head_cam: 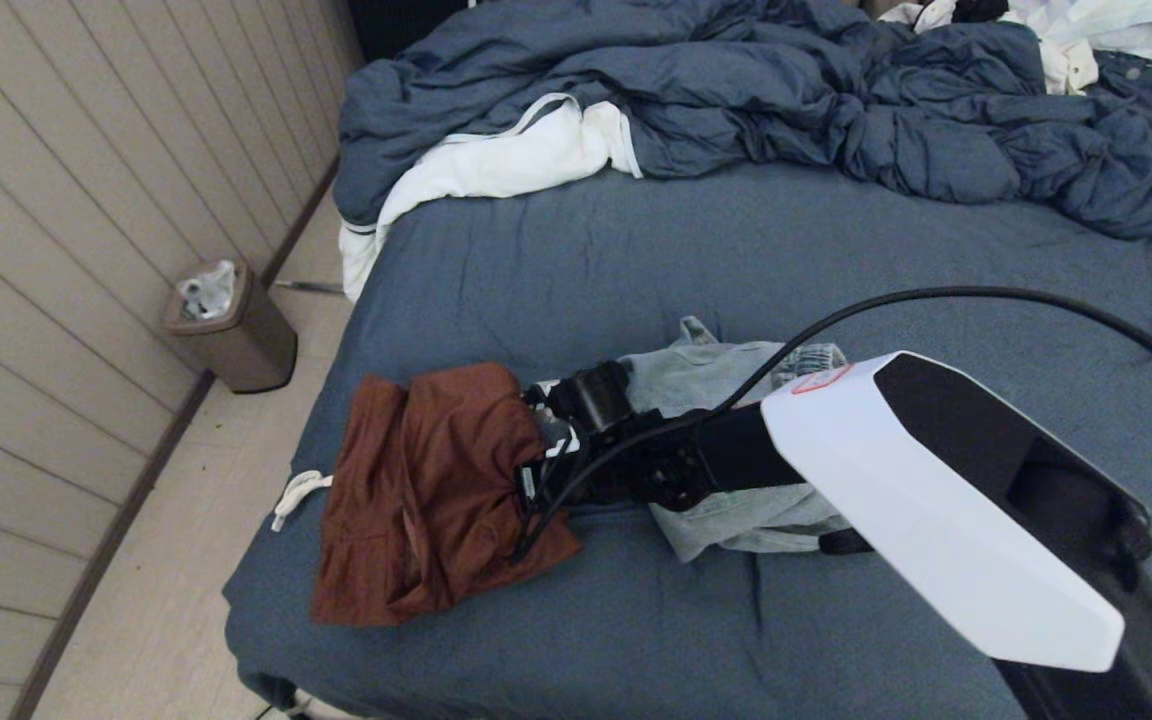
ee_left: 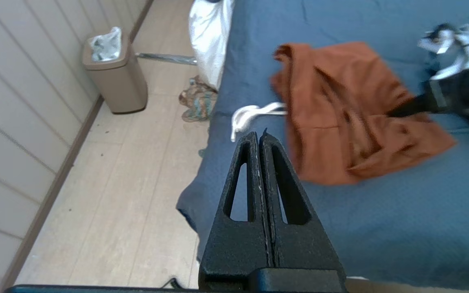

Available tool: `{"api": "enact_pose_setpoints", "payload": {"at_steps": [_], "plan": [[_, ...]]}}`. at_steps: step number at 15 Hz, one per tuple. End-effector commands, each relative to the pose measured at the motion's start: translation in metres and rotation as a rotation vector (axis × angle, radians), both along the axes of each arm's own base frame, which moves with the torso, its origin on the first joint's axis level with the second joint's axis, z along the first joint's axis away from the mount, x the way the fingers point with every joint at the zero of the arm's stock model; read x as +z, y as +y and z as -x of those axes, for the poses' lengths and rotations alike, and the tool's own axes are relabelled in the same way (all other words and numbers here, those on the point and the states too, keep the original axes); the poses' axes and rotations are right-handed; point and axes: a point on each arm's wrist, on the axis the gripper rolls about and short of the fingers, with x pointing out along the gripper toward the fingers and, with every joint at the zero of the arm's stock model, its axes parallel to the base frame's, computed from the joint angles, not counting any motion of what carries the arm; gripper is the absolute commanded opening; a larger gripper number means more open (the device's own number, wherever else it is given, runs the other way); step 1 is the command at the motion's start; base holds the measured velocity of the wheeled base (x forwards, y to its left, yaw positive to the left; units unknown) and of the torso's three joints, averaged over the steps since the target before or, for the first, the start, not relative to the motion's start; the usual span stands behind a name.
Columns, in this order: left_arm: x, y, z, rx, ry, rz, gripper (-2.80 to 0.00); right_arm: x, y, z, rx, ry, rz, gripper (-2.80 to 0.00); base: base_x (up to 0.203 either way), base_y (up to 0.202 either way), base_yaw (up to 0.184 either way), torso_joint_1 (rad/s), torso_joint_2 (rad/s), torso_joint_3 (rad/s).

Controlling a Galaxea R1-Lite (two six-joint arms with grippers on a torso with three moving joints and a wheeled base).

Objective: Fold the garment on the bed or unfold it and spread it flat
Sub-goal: Unford the brown shorts

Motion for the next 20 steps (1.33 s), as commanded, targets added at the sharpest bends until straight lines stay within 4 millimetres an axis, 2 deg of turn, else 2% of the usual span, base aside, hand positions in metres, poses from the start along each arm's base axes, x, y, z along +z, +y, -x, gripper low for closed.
{"api": "enact_pose_setpoints", "payload": {"at_steps": [1,5,10,14,20], "plan": [[0.0,0.0,0.0,-0.001,0.001,0.0,-2.8,0.016,-0.016,0.002,-0.024,-0.012,-0.008,-2.8,0.0,0.0,0.0,0.0,0.0,0.0],[0.0,0.0,0.0,-0.001,0.0,0.0,-2.8,0.026,-0.05,0.004,-0.073,0.0,0.004,-2.8,0.0,0.0,0.0,0.0,0.0,0.0],[0.0,0.0,0.0,-0.003,-0.001,-0.01,-2.8,0.014,-0.08,0.014,-0.105,0.002,0.029,-2.8,0.0,0.0,0.0,0.0,0.0,0.0],[0.0,0.0,0.0,-0.002,0.001,-0.013,-2.8,0.016,-0.091,0.014,-0.125,-0.01,0.022,-2.8,0.0,0.0,0.0,0.0,0.0,0.0],[0.0,0.0,0.0,-0.003,-0.001,-0.019,-2.8,0.01,-0.09,0.014,-0.119,-0.026,0.019,-2.8,0.0,0.0,0.0,0.0,0.0,0.0]]}}
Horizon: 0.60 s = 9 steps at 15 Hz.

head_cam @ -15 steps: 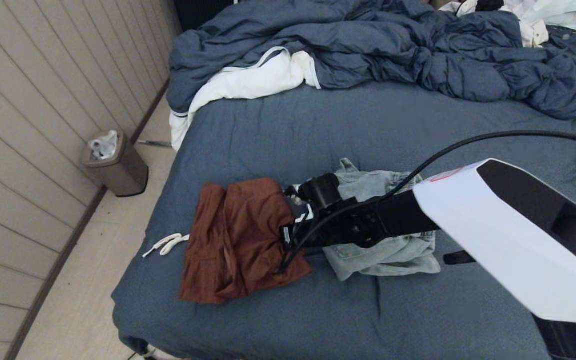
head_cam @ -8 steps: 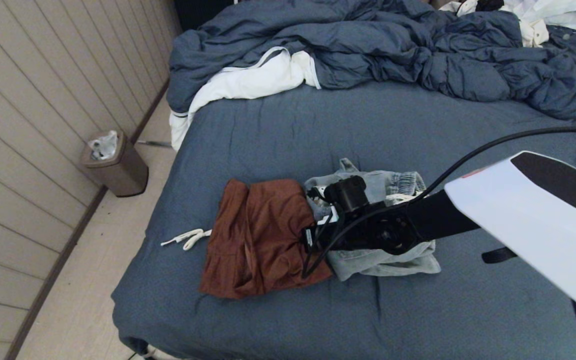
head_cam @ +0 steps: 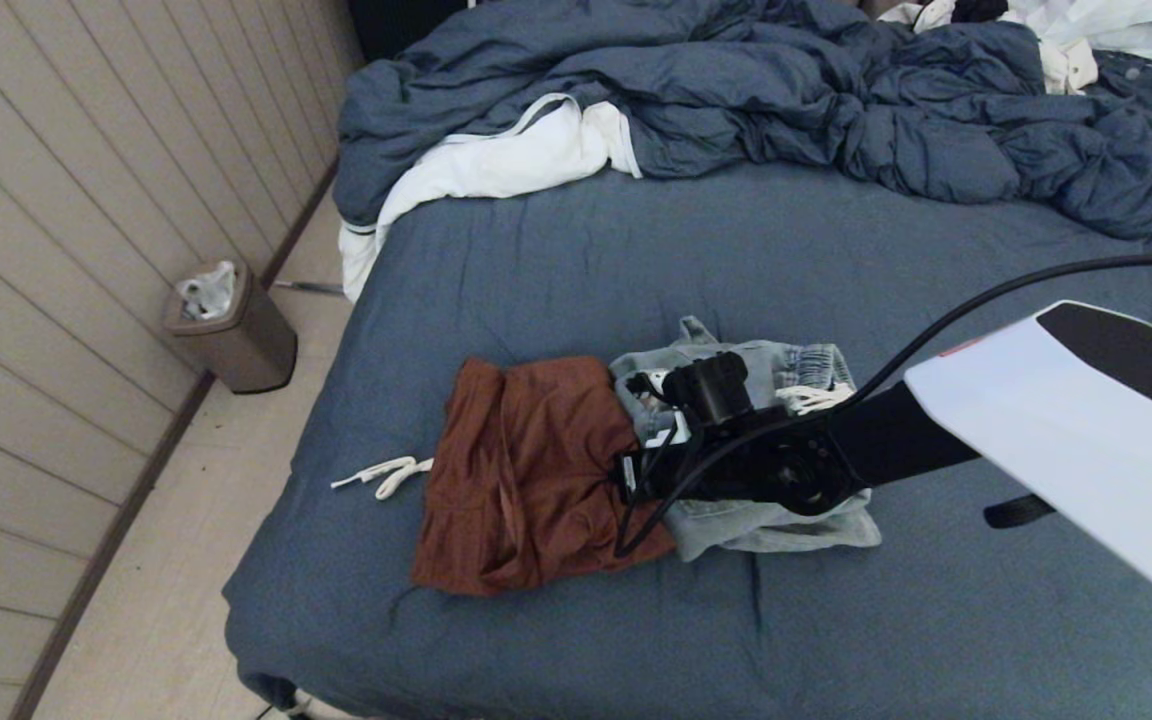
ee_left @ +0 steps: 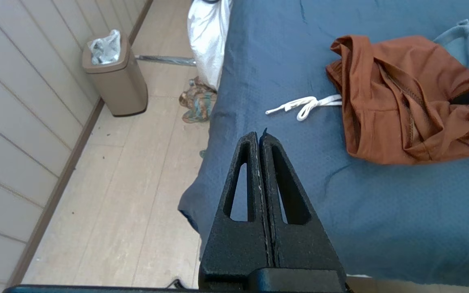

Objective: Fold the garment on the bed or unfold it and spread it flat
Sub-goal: Unford the brown shorts

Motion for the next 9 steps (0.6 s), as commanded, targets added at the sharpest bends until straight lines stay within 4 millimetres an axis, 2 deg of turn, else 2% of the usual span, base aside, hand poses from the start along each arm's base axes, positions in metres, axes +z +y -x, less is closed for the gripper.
{"api": "enact_pose_setpoints", "payload": {"at_steps": [1,4,5,9], "plan": [[0.0001,0.0,0.0,-0.001,-0.001,0.0,-2.8,0.0004,0.0011,-0.0002,0.002,-0.002,-0.002,-2.8,0.0,0.0,0.0,0.0,0.0,0.0],[0.0001,0.0,0.0,-0.001,-0.001,0.002,-2.8,0.0028,0.0026,-0.0016,0.003,-0.01,-0.009,-2.8,0.0,0.0,0.0,0.0,0.0,0.0],[0.0001,0.0,0.0,0.0,-0.001,0.002,-2.8,0.0023,0.0027,-0.0018,0.002,-0.01,-0.01,0.0,0.0,0.0,0.0,0.0,0.0,0.0],[0.0001,0.0,0.0,-0.001,-0.001,0.002,-2.8,0.007,0.0014,-0.0009,0.003,-0.021,-0.013,0.0,0.0,0.0,0.0,0.0,0.0,0.0]]}}
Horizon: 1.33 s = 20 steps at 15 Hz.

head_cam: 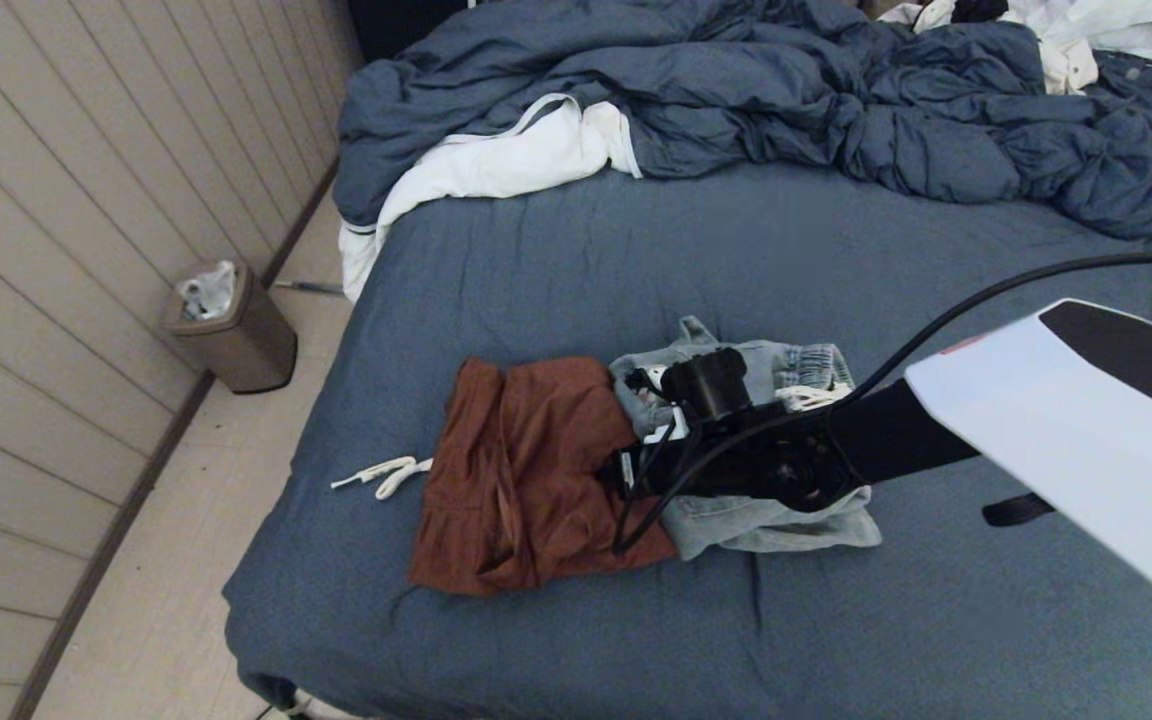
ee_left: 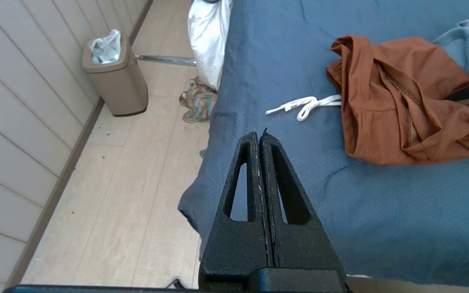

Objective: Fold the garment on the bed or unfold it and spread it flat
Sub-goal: Unford the brown shorts

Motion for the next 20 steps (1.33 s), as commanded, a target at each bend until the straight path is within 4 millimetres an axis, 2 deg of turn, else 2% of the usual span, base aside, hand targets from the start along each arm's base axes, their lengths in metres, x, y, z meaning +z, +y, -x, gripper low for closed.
{"api": "enact_pose_setpoints", "payload": {"at_steps": [1,3,5,6,7,9,11,14,16,20], "plan": [[0.0,0.0,0.0,-0.001,-0.002,0.0,-2.8,0.006,-0.002,0.0,-0.005,-0.013,-0.01,0.0,0.0,0.0,0.0,0.0,0.0,0.0],[0.0,0.0,0.0,-0.001,-0.002,0.0,-2.8,0.026,-0.005,0.005,-0.008,-0.054,-0.033,0.0,0.0,0.0,0.0,0.0,0.0,0.0],[0.0,0.0,0.0,0.0,-0.001,0.003,-2.8,0.053,-0.009,0.013,-0.009,-0.112,-0.068,0.0,0.0,0.0,0.0,0.0,0.0,0.0],[0.0,0.0,0.0,0.0,-0.001,0.003,-2.8,0.058,-0.009,0.014,-0.009,-0.122,-0.075,0.0,0.0,0.0,0.0,0.0,0.0,0.0],[0.0,0.0,0.0,0.001,-0.001,0.002,-2.8,0.063,-0.008,0.014,-0.009,-0.137,-0.082,-2.8,0.0,0.0,0.0,0.0,0.0,0.0],[0.0,0.0,0.0,0.001,-0.001,0.002,-2.8,0.068,0.003,0.011,0.007,-0.158,-0.092,-2.8,0.0,0.0,0.0,0.0,0.0,0.0],[0.0,0.0,0.0,-0.001,-0.001,0.002,-2.8,0.054,0.032,0.017,0.065,-0.138,-0.083,-2.8,0.0,0.0,0.0,0.0,0.0,0.0],[0.0,0.0,0.0,0.002,-0.003,0.005,-2.8,0.024,0.074,0.021,0.117,-0.106,-0.046,-2.8,0.0,0.0,0.0,0.0,0.0,0.0],[0.0,0.0,0.0,0.002,-0.003,0.007,-2.8,0.002,0.091,0.017,0.123,-0.091,-0.022,-2.8,0.0,0.0,0.0,0.0,0.0,0.0],[0.0,0.0,0.0,0.0,-0.001,0.006,-2.8,-0.004,0.116,0.026,0.163,-0.099,-0.027,-2.8,0.0,0.0,0.0,0.0,0.0,0.0]]}}
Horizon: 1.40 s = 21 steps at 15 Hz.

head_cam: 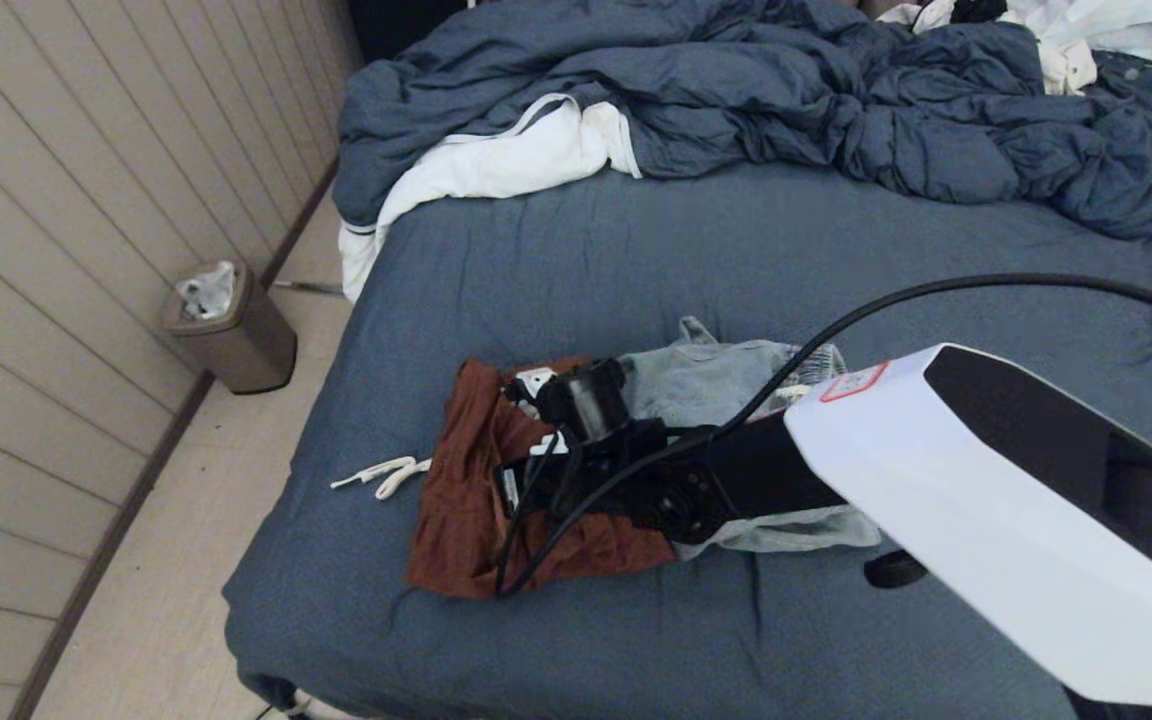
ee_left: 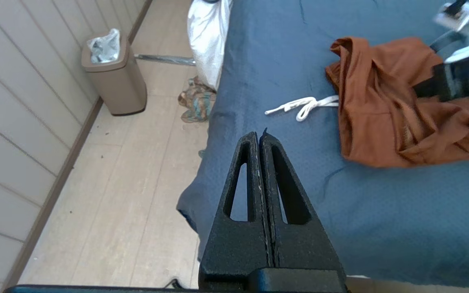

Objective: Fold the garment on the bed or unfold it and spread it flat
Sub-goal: Unford the brown shorts

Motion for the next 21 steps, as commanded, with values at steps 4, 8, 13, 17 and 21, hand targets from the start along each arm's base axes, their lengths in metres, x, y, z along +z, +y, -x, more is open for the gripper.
{"api": "enact_pose_setpoints", "payload": {"at_steps": [4,8,13,17,21], "plan": [[0.0,0.0,0.0,-0.001,-0.001,0.001,-2.8,-0.006,0.043,0.036,0.071,-0.018,0.015,-2.8,0.0,0.0,0.0,0.0,0.0,0.0],[0.0,0.0,0.0,-0.001,-0.003,0.003,-2.8,0.019,0.048,0.061,0.092,-0.056,-0.005,-2.8,0.0,0.0,0.0,0.0,0.0,0.0],[0.0,0.0,0.0,0.0,-0.001,0.001,-2.8,0.041,0.032,0.065,0.061,-0.081,-0.019,-2.8,0.0,0.0,0.0,0.0,0.0,0.0],[0.0,0.0,0.0,-0.001,-0.001,0.003,-2.8,0.134,-0.043,0.098,-0.03,-0.215,-0.122,-2.8,0.0,0.0,0.0,0.0,0.0,0.0],[0.0,0.0,0.0,-0.002,-0.001,-0.001,-2.8,0.172,-0.135,0.144,-0.305,-0.35,-0.081,-2.8,0.0,0.0,0.0,0.0,0.0,0.0]]}}
